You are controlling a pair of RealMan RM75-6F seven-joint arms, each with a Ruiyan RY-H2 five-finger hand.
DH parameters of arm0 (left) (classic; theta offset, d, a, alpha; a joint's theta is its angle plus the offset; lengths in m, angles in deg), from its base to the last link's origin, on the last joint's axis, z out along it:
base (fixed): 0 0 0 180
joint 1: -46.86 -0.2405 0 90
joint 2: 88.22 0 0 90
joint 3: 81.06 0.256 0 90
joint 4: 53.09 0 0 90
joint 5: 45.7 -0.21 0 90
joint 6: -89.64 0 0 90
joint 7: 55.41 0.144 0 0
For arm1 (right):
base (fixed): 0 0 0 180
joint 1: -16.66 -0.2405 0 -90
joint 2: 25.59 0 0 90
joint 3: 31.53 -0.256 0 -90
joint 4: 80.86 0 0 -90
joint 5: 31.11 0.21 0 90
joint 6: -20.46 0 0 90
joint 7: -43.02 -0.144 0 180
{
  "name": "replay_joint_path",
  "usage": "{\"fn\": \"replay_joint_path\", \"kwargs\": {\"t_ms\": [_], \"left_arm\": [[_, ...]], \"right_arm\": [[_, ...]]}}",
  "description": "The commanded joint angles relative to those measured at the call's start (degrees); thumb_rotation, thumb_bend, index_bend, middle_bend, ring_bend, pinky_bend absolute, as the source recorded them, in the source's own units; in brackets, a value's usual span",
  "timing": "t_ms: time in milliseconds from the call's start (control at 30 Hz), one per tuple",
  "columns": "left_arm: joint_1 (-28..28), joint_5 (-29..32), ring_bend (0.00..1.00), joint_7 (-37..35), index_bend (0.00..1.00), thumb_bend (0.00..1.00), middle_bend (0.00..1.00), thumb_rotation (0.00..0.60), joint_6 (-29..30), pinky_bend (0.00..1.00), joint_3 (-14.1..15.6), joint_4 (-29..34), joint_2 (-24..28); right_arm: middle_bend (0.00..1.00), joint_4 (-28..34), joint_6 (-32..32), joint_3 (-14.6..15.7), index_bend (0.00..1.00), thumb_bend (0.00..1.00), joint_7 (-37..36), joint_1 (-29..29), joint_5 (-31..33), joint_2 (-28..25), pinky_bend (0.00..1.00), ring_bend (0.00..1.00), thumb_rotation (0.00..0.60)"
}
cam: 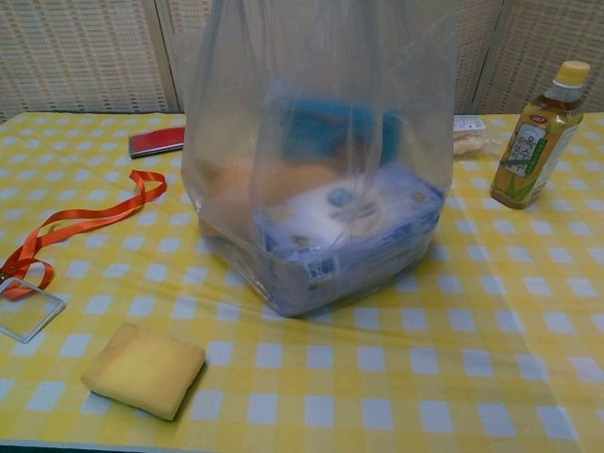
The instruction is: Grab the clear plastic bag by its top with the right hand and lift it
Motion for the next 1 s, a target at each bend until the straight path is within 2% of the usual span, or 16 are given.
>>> {"fn": "replay_joint_path", "kwargs": {"t_ms": [33, 167, 300, 500, 767, 1000], "left_arm": [[0.1, 0.3, 0.00, -0.1, 0.00, 0.35, 0.00, 0.600, -0.2, 0.00, -0.2, -0.1, 0.0], [0.4, 0.8, 0.00, -0.1, 0.00, 0.35, 0.00, 0.600, -1.0, 0.00, -0.2, -0.1, 0.0], [0.5, 0.8, 0.00, -0.1, 0.00, 0.35, 0.00, 0.600, -1.3, 0.00, 0.0, 0.4, 0.3], [0.3, -0.1, 0.00, -0.7, 0.00, 0.35, 0.00, 0.600, -0.6, 0.00, 0.3, 0.9, 0.8], [0.3, 0.0, 0.00, -1.2, 0.00, 0.35, 0.00, 0.600, -0.8, 0.00, 0.4, 1.1, 1.1], [0.4, 0.5, 0.00, -1.6, 0.00, 0.35, 0.00, 0.600, -1.5, 0.00, 0.4, 1.2, 1.3]], "right_arm": [[0.00, -0.1, 0.4, 0.0, 0.00, 0.26, -0.3, -0.2, 0.1, 0.0, 0.00, 0.00, 0.600], [0.00, -0.3, 1.4, 0.4, 0.00, 0.26, -1.7, -0.6, -0.3, -0.2, 0.00, 0.00, 0.600], [0.00, -1.4, 2.3, 1.6, 0.00, 0.26, -7.3, -1.9, -3.8, -0.1, 0.00, 0.00, 0.600], [0.00, -4.7, 0.8, 4.3, 0.00, 0.26, -28.7, -7.0, -15.4, -0.6, 0.00, 0.00, 0.600], [0.00, -4.3, -4.1, 3.1, 0.00, 0.26, -43.9, -14.2, -23.5, -0.4, 0.00, 0.00, 0.600], [0.00, -3.4, -3.8, 1.5, 0.00, 0.26, -56.4, -19.9, -22.3, 2.9, 0.00, 0.00, 0.600]]}}
